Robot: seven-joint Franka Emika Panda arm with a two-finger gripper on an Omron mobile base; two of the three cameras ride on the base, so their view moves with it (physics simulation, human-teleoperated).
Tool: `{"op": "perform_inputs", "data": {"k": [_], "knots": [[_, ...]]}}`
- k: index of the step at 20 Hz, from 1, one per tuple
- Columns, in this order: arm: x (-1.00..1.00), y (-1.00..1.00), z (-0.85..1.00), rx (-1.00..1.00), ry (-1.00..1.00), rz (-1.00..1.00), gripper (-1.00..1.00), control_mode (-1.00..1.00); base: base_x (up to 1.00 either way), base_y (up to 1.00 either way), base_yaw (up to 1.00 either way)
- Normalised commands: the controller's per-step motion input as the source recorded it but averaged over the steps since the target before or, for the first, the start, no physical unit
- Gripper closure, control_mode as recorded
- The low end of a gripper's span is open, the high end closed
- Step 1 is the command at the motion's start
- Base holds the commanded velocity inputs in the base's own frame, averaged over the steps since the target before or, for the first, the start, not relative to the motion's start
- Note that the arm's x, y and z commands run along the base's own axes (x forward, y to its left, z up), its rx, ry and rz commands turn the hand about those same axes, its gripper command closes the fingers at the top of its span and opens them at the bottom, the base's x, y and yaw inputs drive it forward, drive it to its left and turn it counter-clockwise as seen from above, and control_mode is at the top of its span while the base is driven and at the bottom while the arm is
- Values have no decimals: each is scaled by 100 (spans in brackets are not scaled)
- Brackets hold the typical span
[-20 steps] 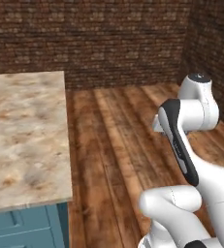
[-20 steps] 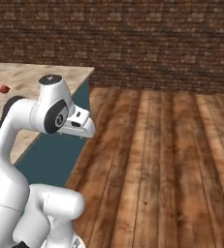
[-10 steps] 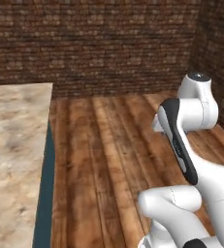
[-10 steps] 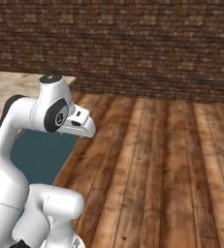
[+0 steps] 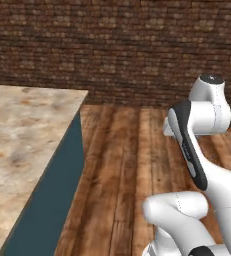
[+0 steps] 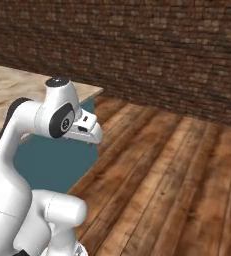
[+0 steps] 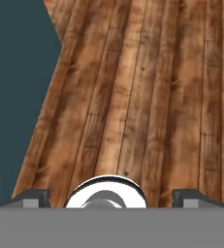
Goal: Place the pan on the rear right burner on the stove. Then place the tomato and the onion in the pan and turn on the rear right burner.
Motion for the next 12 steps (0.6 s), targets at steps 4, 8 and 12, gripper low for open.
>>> {"op": "perform_inputs", "data": {"k": [4, 8, 12], "knots": [[0, 0, 0, 0, 0, 0, -100, 100, 66, -52, 61], [0, 0, 0, 0, 0, 0, -100, 100, 66, -54, 60], [0, 0, 0, 0, 0, 0, -100, 100, 62, -55, 60]]}}
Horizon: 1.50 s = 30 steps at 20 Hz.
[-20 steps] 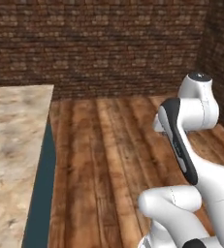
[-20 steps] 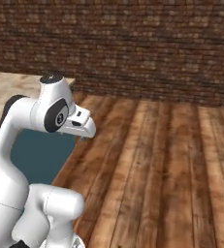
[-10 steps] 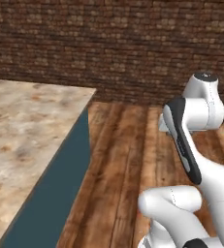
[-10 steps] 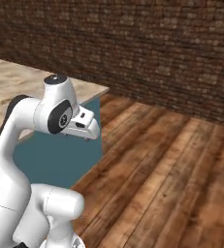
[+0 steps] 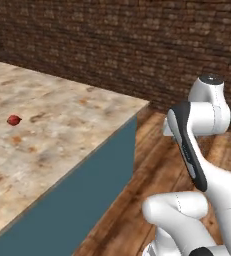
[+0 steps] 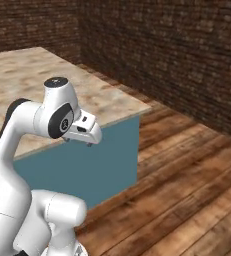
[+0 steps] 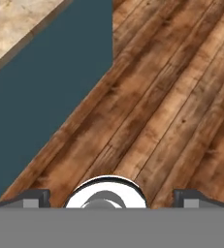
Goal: Place the pan on the rear right burner on the stove. Then place the tomato and the onion in the pan and turn on the rear right burner.
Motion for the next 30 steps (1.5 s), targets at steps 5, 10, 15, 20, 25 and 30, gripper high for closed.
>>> {"op": "perform_inputs", "data": {"k": [5, 10, 15, 20, 25, 30], "knots": [[0, 0, 0, 0, 0, 0, -100, 100, 55, -57, 58], [0, 0, 0, 0, 0, 0, -100, 100, 57, -39, 54], [0, 0, 0, 0, 0, 0, -100, 100, 61, -10, 48], [0, 0, 0, 0, 0, 0, -100, 100, 62, 0, 39], [0, 0, 0, 0, 0, 0, -100, 100, 59, -6, 38], [0, 0, 0, 0, 0, 0, -100, 100, 62, -12, 39]]}}
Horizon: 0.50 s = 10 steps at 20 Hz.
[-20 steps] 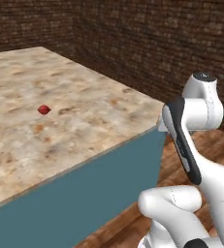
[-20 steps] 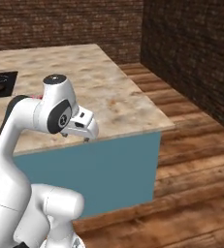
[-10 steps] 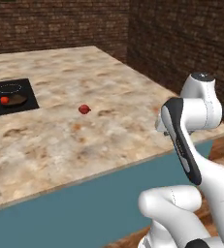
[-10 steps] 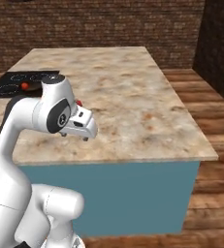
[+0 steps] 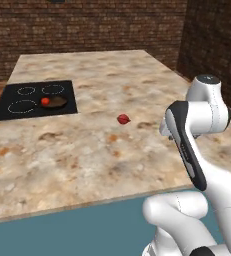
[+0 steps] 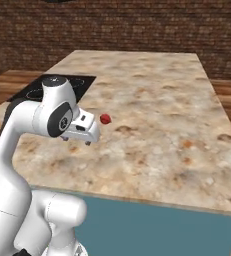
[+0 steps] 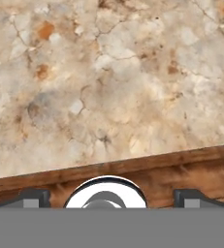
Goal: Place the pan on the rear right burner on the stove. Then place the tomato and the onion in the pan and turn on the rear right burner.
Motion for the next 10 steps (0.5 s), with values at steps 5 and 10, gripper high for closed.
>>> {"op": "perform_inputs", "data": {"k": [5, 10], "knots": [[0, 0, 0, 0, 0, 0, -100, 100, 70, 0, 28], [0, 0, 0, 0, 0, 0, -100, 100, 65, -3, 19]]}}
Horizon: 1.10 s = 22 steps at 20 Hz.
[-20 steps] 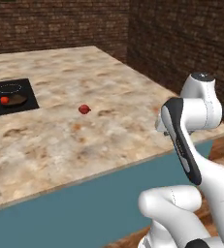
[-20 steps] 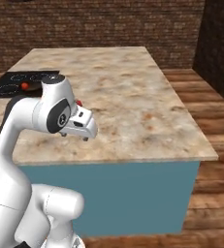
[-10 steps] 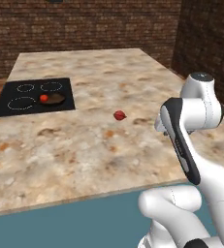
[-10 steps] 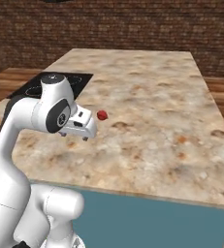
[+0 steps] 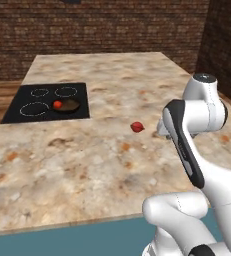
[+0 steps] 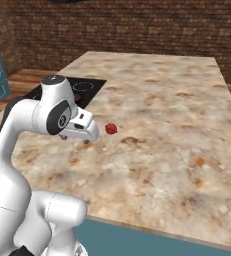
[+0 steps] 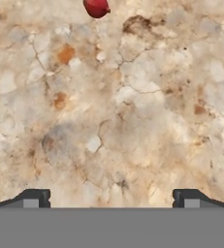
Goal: Place the pan on the rear right burner on the stove. Then place the tomato and the onion in the pan and turn on the rear right burner.
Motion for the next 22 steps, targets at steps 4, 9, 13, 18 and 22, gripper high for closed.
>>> {"op": "perform_inputs", "data": {"k": [4, 9, 13, 18, 22], "knots": [[0, 0, 0, 0, 0, 0, -100, 100, 71, -9, 10], [28, 0, 0, 0, 2, 1, -100, -100, 43, -2, 3], [86, -2, 0, 0, 3, 7, -100, -100, 0, 0, 0], [81, 0, 0, 0, 1, 8, -100, -100, 0, 0, 0], [66, 0, -7, 0, 0, 6, -100, -100, 0, 0, 0]]}}
